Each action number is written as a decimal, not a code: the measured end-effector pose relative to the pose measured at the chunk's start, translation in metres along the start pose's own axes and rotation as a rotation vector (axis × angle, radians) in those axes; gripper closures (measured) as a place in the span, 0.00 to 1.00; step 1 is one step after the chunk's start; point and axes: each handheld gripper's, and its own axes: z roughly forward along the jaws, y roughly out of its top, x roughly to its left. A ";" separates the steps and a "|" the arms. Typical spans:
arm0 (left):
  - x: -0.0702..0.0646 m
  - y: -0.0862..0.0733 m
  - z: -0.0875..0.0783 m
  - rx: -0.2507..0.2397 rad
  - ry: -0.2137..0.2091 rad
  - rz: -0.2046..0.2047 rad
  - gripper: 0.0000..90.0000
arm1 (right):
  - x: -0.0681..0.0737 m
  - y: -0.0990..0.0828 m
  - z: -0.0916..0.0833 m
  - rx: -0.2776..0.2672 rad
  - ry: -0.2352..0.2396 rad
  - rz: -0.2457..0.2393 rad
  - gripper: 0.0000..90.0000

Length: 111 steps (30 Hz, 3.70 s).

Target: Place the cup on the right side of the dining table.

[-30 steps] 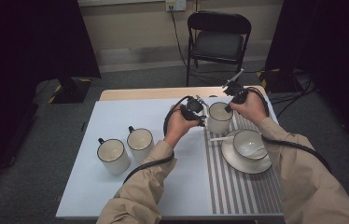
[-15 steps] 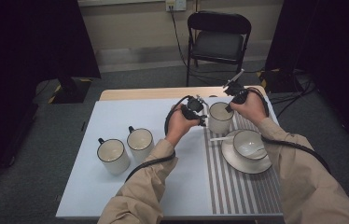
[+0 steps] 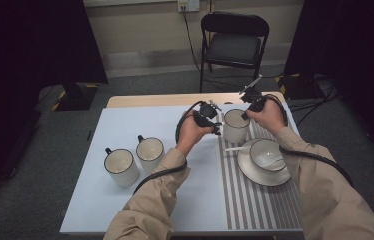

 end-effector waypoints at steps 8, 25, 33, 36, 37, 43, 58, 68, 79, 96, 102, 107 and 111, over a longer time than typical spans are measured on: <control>-0.002 0.000 -0.006 0.019 0.000 -0.020 0.60 | -0.004 -0.004 -0.008 -0.028 0.016 0.005 0.73; -0.010 -0.008 -0.022 0.019 -0.008 -0.093 0.27 | 0.004 -0.010 -0.027 -0.079 0.039 0.026 0.37; -0.015 -0.012 -0.033 -0.002 -0.021 -0.099 0.23 | 0.011 -0.012 -0.034 -0.075 0.030 0.026 0.24; -0.016 -0.012 -0.037 -0.006 -0.026 -0.103 0.22 | 0.014 -0.011 -0.037 -0.091 0.026 0.024 0.24; -0.016 -0.013 -0.038 -0.007 -0.024 -0.110 0.22 | 0.015 -0.011 -0.039 -0.096 0.027 0.017 0.23; -0.020 -0.017 -0.042 0.004 -0.038 -0.091 0.20 | 0.019 -0.011 -0.045 -0.110 0.026 0.019 0.18; -0.028 -0.023 -0.052 0.025 -0.072 -0.052 0.20 | 0.026 -0.018 -0.053 -0.111 0.056 0.024 0.18; -0.033 -0.030 -0.056 0.026 -0.079 -0.047 0.20 | 0.029 -0.025 -0.059 -0.115 0.060 0.011 0.18; -0.038 -0.036 -0.059 0.032 -0.092 -0.038 0.20 | 0.038 -0.030 -0.060 -0.110 0.067 -0.010 0.18; -0.045 -0.041 -0.060 0.025 -0.111 -0.032 0.20 | 0.040 -0.040 -0.064 -0.107 0.077 -0.008 0.19; -0.046 -0.044 -0.062 0.018 -0.113 -0.037 0.20 | 0.042 -0.043 -0.064 -0.103 0.087 -0.013 0.19; -0.047 -0.046 -0.063 0.016 -0.115 -0.039 0.20 | 0.045 -0.044 -0.065 -0.107 0.091 -0.017 0.19; -0.047 -0.048 -0.064 0.020 -0.117 -0.039 0.20 | 0.048 -0.045 -0.066 -0.109 0.097 -0.021 0.19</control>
